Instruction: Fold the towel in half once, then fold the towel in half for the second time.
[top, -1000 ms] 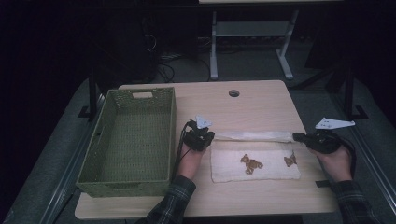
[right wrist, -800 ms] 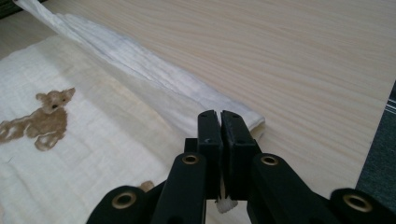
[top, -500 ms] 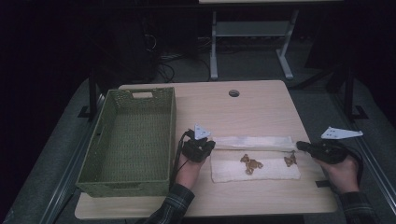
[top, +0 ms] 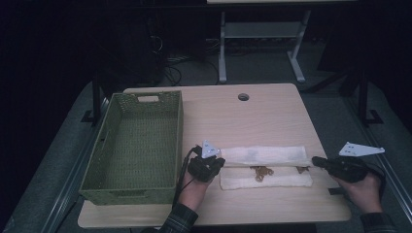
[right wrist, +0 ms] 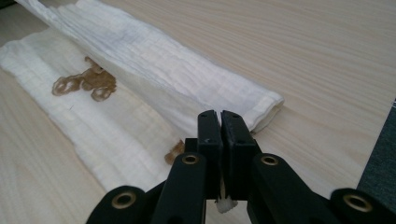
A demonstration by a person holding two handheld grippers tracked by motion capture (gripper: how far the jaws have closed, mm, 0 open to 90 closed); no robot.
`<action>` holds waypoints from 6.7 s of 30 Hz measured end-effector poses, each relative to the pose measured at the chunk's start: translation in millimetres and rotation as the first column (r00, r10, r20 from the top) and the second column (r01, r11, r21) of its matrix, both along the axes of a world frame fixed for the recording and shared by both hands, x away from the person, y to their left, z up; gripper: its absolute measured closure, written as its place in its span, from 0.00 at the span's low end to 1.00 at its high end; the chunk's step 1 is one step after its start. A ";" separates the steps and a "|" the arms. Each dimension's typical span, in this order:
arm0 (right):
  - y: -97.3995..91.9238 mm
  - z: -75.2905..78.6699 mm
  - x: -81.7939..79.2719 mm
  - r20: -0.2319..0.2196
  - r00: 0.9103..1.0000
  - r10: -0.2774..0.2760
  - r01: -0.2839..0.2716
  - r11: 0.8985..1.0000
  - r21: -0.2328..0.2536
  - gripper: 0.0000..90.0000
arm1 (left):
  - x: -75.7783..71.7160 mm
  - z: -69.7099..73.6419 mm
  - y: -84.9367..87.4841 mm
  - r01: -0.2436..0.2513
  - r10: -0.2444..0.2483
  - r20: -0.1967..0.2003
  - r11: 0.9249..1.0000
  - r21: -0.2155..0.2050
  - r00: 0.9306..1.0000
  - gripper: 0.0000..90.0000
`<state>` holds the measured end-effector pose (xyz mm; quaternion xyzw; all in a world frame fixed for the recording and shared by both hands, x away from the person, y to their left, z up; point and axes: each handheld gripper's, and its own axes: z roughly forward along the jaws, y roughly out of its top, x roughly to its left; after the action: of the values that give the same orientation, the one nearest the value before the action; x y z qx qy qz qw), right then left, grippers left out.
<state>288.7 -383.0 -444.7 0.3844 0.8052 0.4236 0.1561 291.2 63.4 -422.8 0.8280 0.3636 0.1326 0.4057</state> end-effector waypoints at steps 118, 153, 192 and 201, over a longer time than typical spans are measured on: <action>10.3 -12.5 100.4 -0.024 0.999 -0.025 0.025 1.000 -0.010 0.97 | 91.2 -11.4 -13.3 -0.077 0.077 0.004 0.996 0.040 0.997 0.96; 4.9 -2.8 35.9 -0.016 0.999 0.040 -0.041 0.999 -0.005 0.97 | 33.0 1.1 -10.0 -0.026 0.025 0.017 0.998 0.055 1.000 0.96; -0.5 -5.2 -8.6 -0.075 0.992 0.106 -0.105 0.994 0.025 0.88 | 2.6 -4.0 -9.9 0.042 -0.037 -0.073 0.996 0.077 0.997 0.86; 2.7 -8.4 -9.0 -0.091 0.990 0.104 -0.104 0.995 0.007 0.97 | 1.3 -11.8 -19.3 0.090 -0.080 -0.116 0.992 0.086 0.990 0.89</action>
<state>279.7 -380.3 -453.0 0.3609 0.8299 0.4143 0.0966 292.5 44.1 -434.6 0.8666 0.3436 0.0850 0.3517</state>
